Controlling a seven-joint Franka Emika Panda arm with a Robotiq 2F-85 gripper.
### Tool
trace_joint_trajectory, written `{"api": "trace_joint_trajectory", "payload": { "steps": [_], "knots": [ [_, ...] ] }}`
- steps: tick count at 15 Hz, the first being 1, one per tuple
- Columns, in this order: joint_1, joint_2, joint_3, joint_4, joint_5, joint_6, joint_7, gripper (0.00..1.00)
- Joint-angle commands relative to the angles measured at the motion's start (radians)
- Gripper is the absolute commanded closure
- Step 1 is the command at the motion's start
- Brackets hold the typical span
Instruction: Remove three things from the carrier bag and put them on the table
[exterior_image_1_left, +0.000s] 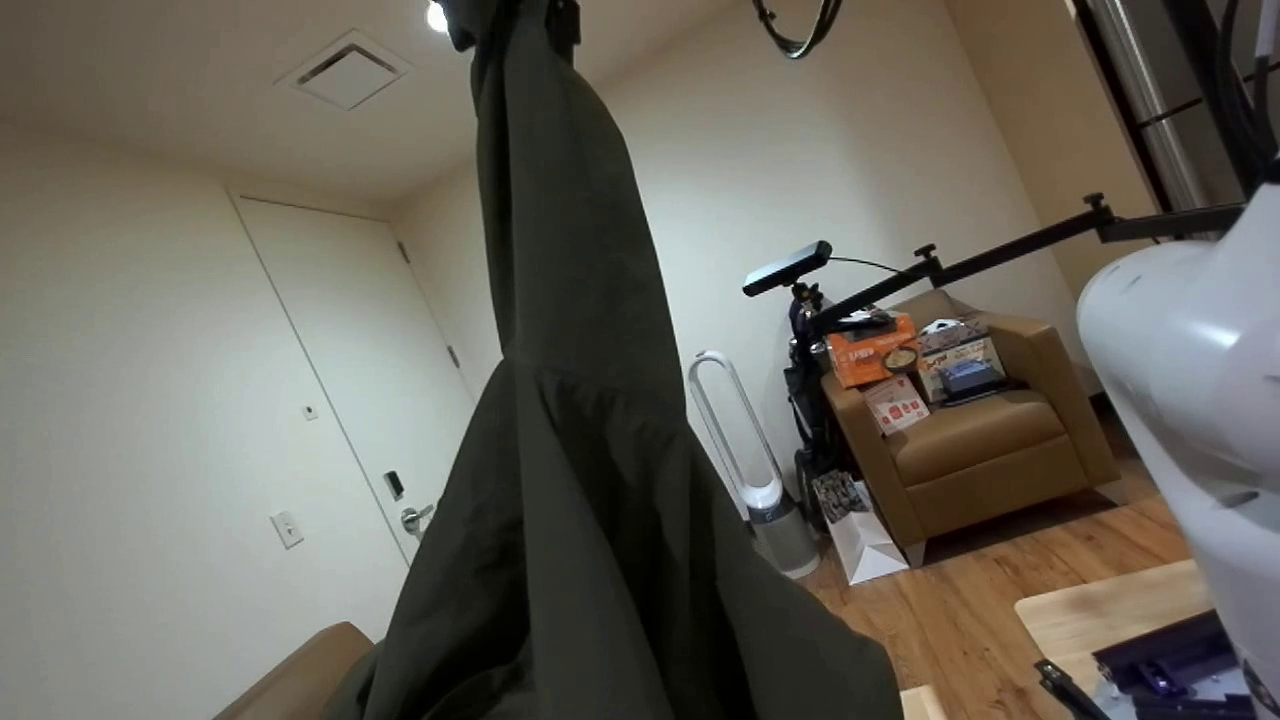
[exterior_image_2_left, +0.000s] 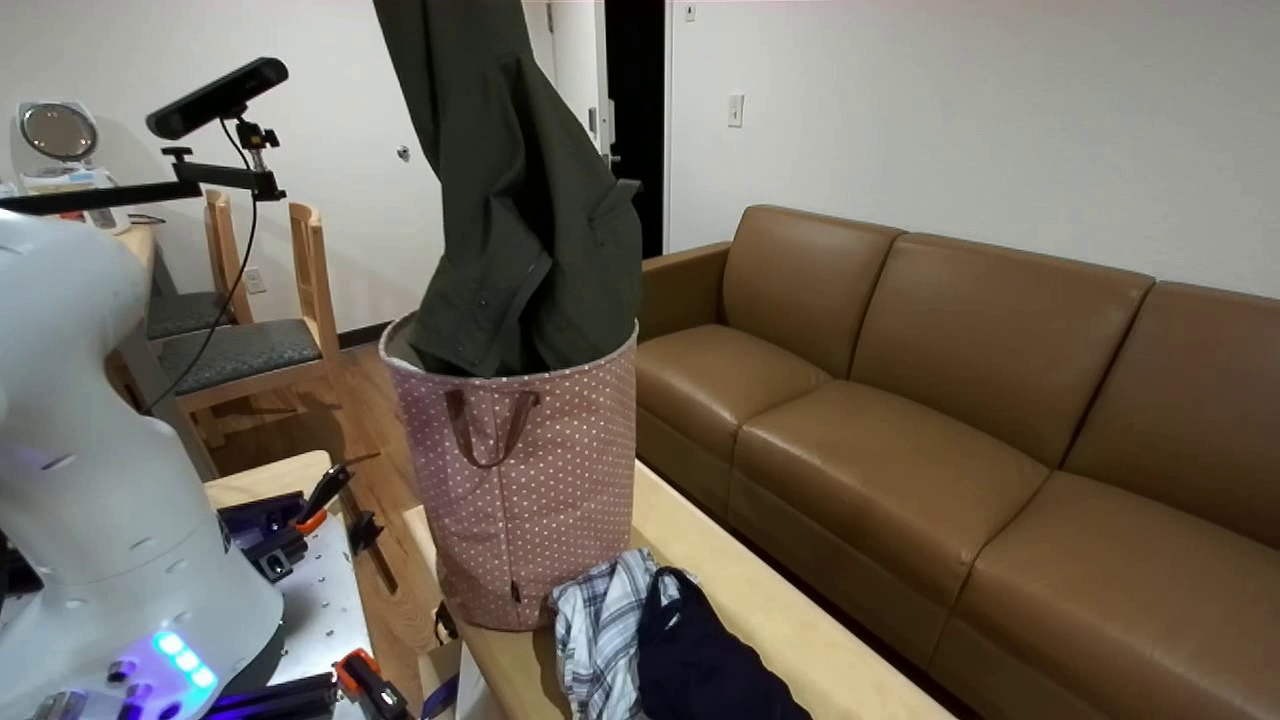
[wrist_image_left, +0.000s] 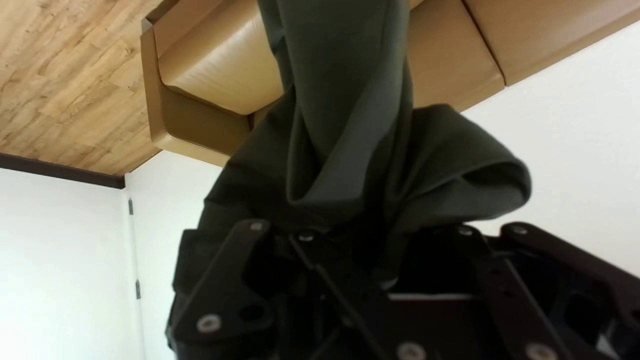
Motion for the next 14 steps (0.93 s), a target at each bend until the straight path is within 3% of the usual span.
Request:
{"api": "trace_joint_trajectory", "payload": {
  "steps": [1,9,12,14],
  "knots": [
    [-0.089,0.049,-0.018,0.131,-0.022,0.003,0.053,0.94],
    [-0.228,0.176,-0.191,0.537,-0.032,-0.134,0.160,0.94],
    [-0.264,0.216,-0.223,0.590,-0.055,-0.091,0.219,0.94],
    [-0.262,0.227,-0.228,0.561,-0.072,-0.063,0.222,0.94]
  ]
}}
